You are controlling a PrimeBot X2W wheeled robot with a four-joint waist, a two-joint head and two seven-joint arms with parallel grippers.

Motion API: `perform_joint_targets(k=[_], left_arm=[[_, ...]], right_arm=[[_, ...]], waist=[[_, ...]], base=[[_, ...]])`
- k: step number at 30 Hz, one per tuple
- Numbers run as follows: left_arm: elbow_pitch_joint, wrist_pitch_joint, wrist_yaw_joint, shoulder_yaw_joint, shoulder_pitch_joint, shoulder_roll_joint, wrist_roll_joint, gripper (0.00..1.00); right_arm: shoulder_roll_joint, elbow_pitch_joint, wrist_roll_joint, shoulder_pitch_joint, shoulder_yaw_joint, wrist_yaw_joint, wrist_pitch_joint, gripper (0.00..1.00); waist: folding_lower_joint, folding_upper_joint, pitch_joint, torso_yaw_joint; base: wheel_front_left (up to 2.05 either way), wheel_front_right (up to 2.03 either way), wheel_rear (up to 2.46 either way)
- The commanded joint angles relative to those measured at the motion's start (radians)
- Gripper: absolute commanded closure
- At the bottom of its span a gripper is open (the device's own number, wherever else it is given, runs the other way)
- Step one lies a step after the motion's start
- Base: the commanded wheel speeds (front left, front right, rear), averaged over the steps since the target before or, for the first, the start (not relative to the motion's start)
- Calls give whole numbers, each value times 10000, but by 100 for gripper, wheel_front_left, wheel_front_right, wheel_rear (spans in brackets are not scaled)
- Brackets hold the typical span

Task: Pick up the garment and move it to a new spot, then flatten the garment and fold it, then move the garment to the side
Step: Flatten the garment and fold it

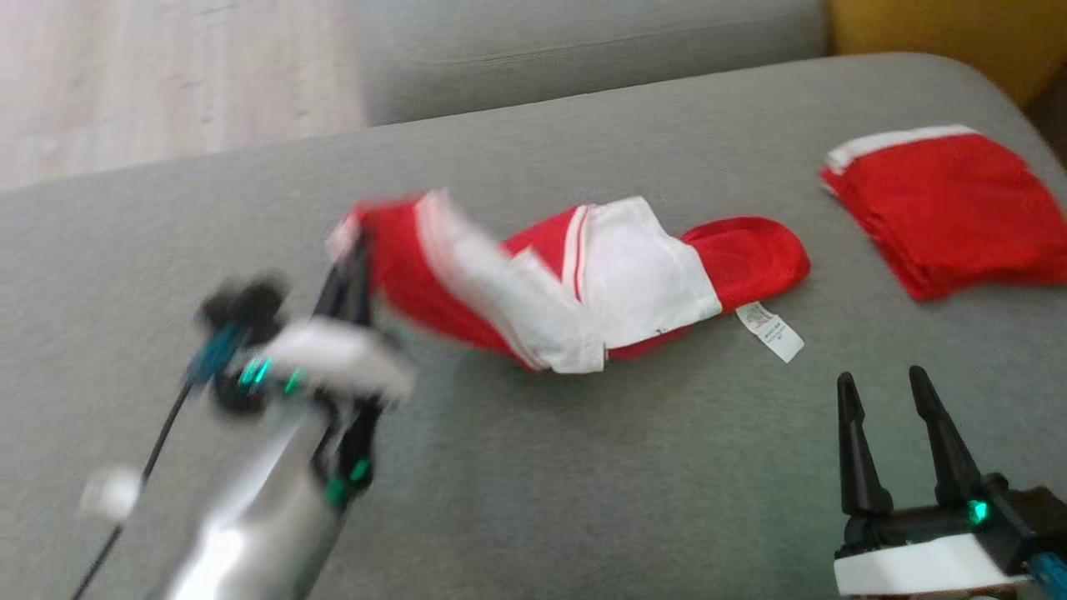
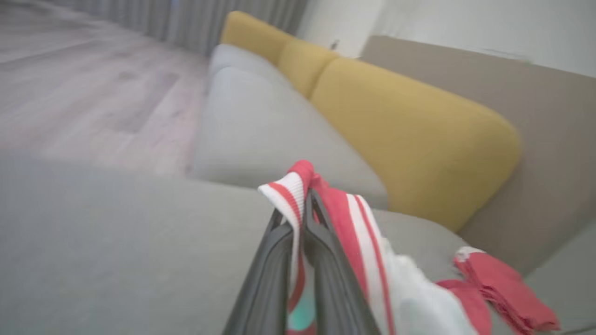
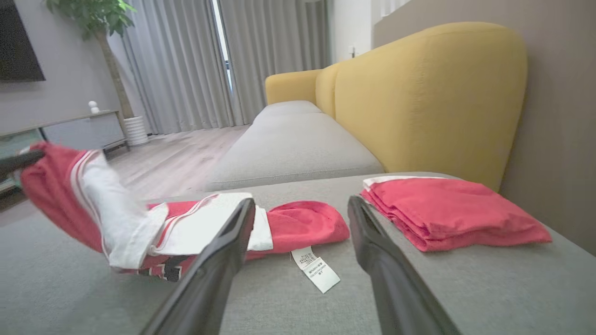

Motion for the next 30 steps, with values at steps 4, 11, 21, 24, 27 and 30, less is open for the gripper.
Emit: perform_joint_targets(k=[4, 11, 21, 24, 27, 30], left_arm=[[-820, -123, 80, 1781, 1160, 337, 625, 100], [-1253, -124, 180, 3562, 2276, 45, 2398, 0], [-3661, -125, 1047, 3531, 2915, -172, 6748, 0], [-3884, -125, 558, 2620, 3382, -101, 7531, 0], [-3543, -125, 510, 2334, 3609, 74, 7874, 0], [-3076, -111, 509, 2331, 3395, 382, 8096, 0]], right_arm=[[-70, -417, -229, -248, 175, -7, -109, 0], [-70, -454, -424, -397, 204, -7, -109, 0], [-70, -435, -423, -533, 313, -7, -109, 0], [-70, -438, -381, -570, 296, -7, -109, 0], [-70, -434, -346, -611, 271, -7, -109, 0], [-70, -410, -333, -660, 319, -7, -109, 0]], waist=[[1, 0, 229, 636], [1, 0, 504, 819], [1, 0, 829, 600], [1, 0, 913, 581], [1, 0, 993, 624], [1, 0, 1033, 657]], base=[[0, 0, 0], [0, 0, 0], [0, 0, 0], [0, 0, 0], [0, 0, 0], [0, 0, 0]])
